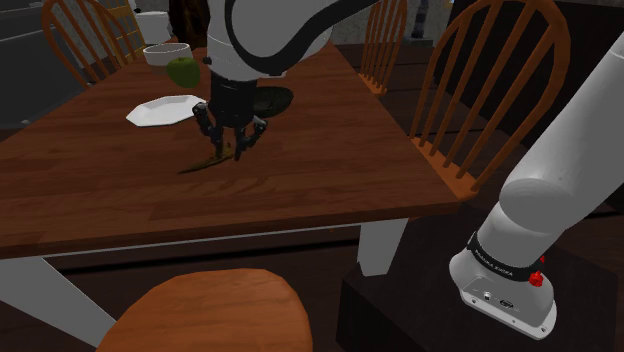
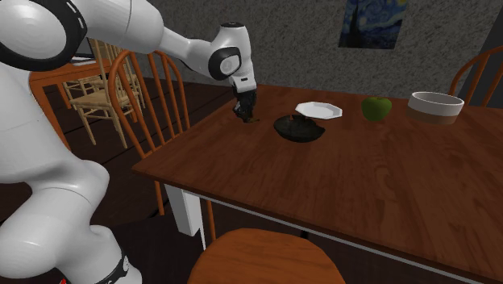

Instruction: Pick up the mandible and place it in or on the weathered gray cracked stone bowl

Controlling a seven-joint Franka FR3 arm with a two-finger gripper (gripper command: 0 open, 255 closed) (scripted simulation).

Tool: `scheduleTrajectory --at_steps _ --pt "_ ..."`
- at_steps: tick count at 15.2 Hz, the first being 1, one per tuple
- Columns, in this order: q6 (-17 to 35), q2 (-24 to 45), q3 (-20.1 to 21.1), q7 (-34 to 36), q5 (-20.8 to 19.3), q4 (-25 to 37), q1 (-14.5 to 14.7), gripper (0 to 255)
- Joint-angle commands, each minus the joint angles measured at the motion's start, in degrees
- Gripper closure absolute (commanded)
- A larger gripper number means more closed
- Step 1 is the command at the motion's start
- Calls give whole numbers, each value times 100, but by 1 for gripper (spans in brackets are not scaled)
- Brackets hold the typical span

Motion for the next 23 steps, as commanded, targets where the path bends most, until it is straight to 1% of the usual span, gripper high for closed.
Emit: scheduleTrajectory --at_steps 1,8,9,11,12,13,15,20,23 --pt "5 6 1 0 0 -3 0 255" --pt "4 -1 -1 -3 5 -3 0 255" --pt "4 -1 -1 -3 5 -3 0 0" --pt "-870 547 300 2867 -823 912 10 0" --pt "-1381 949 364 4224 -1203 1486 127 0" --pt "-1832 1316 314 5294 -1467 2017 330 0" --pt "-1692 1353 211 5307 -1486 1916 431 0" --pt "-1356 1504 178 5388 -1612 1691 485 0" --pt "-1318 1523 174 5399 -1628 1667 491 0"
